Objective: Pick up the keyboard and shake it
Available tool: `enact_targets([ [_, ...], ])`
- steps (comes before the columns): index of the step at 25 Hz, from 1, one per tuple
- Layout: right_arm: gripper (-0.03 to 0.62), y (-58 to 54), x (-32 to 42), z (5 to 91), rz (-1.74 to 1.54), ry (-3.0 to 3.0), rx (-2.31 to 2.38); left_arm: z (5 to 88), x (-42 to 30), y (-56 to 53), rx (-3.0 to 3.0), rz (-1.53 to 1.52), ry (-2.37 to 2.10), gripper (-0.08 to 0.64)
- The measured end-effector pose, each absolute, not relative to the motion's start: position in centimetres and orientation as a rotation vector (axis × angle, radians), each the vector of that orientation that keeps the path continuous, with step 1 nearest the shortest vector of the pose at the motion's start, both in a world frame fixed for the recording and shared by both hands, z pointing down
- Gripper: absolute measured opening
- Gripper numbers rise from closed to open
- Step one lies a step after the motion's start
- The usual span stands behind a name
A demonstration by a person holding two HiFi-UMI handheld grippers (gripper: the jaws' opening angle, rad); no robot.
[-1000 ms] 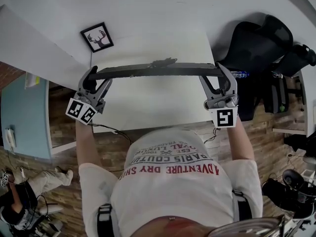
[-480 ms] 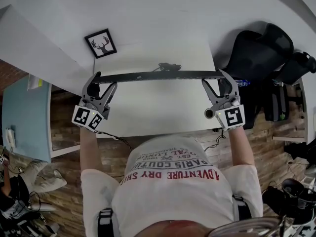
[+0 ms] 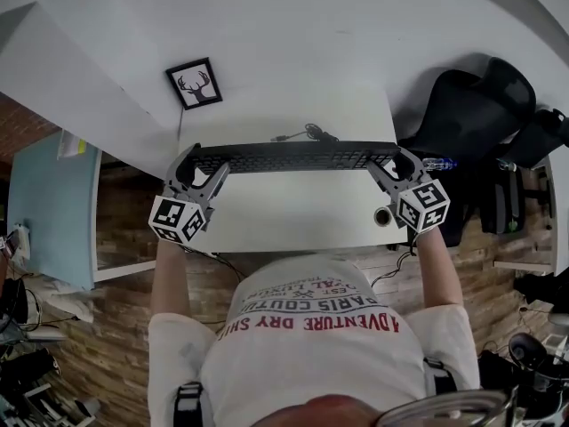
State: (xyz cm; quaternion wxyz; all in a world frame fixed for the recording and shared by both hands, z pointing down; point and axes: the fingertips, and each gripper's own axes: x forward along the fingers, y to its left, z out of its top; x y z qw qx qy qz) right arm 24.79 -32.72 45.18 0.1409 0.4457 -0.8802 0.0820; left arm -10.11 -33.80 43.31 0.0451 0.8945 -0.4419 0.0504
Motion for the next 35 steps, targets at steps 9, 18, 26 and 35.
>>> enact_targets([
  [9, 0.256, -32.1, 24.8, 48.0, 0.356, -2.541, 1.243, 44.4, -9.9, -32.9, 2.693, 0.249, -1.36, 0.324],
  [18, 0.256, -31.9, 24.9, 48.6, 0.371, -2.538, 1.222, 45.0, -9.8, -32.3, 2.668, 0.266, -1.367, 0.324],
  [26, 0.256, -31.4, 24.8, 49.2, 0.39, -2.521, 1.218, 45.4, -9.9, -32.0, 2.672, 0.273, -1.361, 0.324],
  [35, 0.256, -31.4, 24.5, 49.6, 0.399, -2.515, 1.214, 45.6, -10.2, -32.0, 2.671, 0.284, -1.363, 0.324],
])
